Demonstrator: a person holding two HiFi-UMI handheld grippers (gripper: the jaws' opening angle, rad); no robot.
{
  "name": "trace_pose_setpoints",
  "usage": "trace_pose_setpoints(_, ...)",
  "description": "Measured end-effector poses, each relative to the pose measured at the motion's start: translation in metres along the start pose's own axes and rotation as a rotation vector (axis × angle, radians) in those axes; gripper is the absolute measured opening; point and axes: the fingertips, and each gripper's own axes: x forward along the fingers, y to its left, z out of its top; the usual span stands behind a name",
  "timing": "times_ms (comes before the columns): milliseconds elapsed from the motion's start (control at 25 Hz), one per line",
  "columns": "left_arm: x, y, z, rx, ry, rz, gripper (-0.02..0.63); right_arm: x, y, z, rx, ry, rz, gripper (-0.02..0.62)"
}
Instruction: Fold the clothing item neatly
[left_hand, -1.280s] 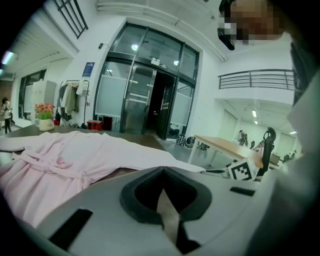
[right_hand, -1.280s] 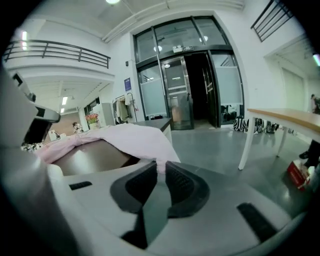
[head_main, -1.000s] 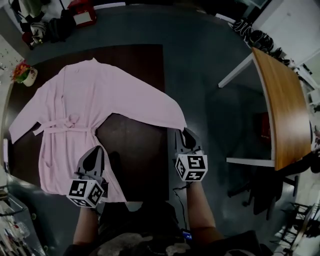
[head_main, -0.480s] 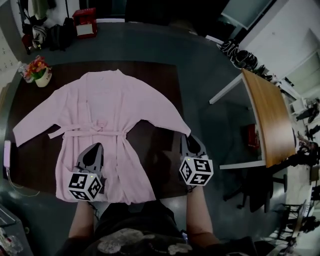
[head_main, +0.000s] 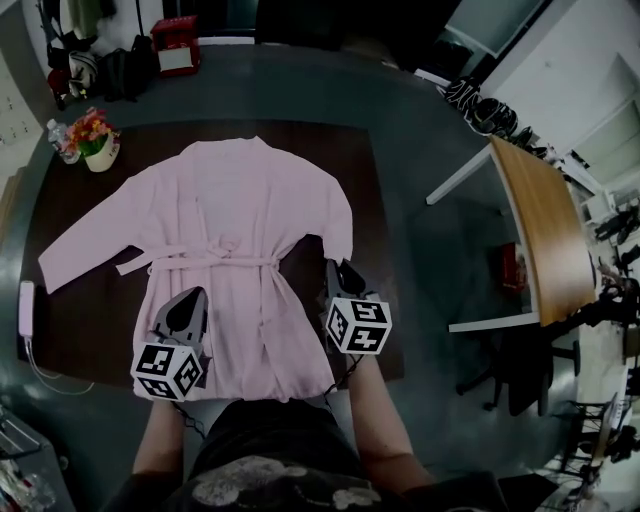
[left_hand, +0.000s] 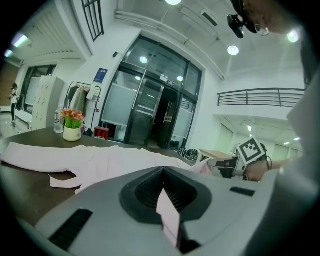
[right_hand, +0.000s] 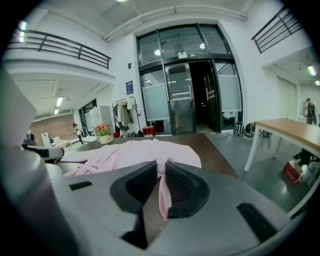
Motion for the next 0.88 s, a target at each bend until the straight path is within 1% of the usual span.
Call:
trace_pose_setpoints(120,-0.001,-0.002,0.001,0.003,0.004,0.022,0.011,0.002,-0.002,-0.003,0.024,-0.002,0.019,0.041)
trace_pose_setpoints(200,-0.004,-0.007,0.005,0.009,0.003,0.030,0.011,0.003,-0.007,0.003,0.039,-0.014,0.019,0.041)
trace_pose_setpoints(320,-0.006,-0.005,0.014,0.031,0.002,0.043,0.010,0.004,-0.008,0.024,0.043,-0.049,0.018,0.041)
trace_pose_setpoints(520,-0.010,0.019,0.042,0.081,-0.030,0.079,0.010,0.011,0.009,0.065,0.002,-0.093,0.034,0.040)
trace_pose_setpoints(680,-0.011,0.049,0.064,0.115,-0.056,0.070,0.011,0.028,0.036,0.100,-0.039,-0.127,0.027,0.041)
trace_pose_setpoints(800,-0.012,0.078,0.076,0.117,-0.064,0.036,0.011,0.049,0.074,0.122,-0.081,-0.140,0.021,0.041)
trace_pose_setpoints(880,-0.012,0.098,0.081,0.120,-0.059,0.006,0.010,0.065,0.104,0.128,-0.117,-0.136,0.018,0.040)
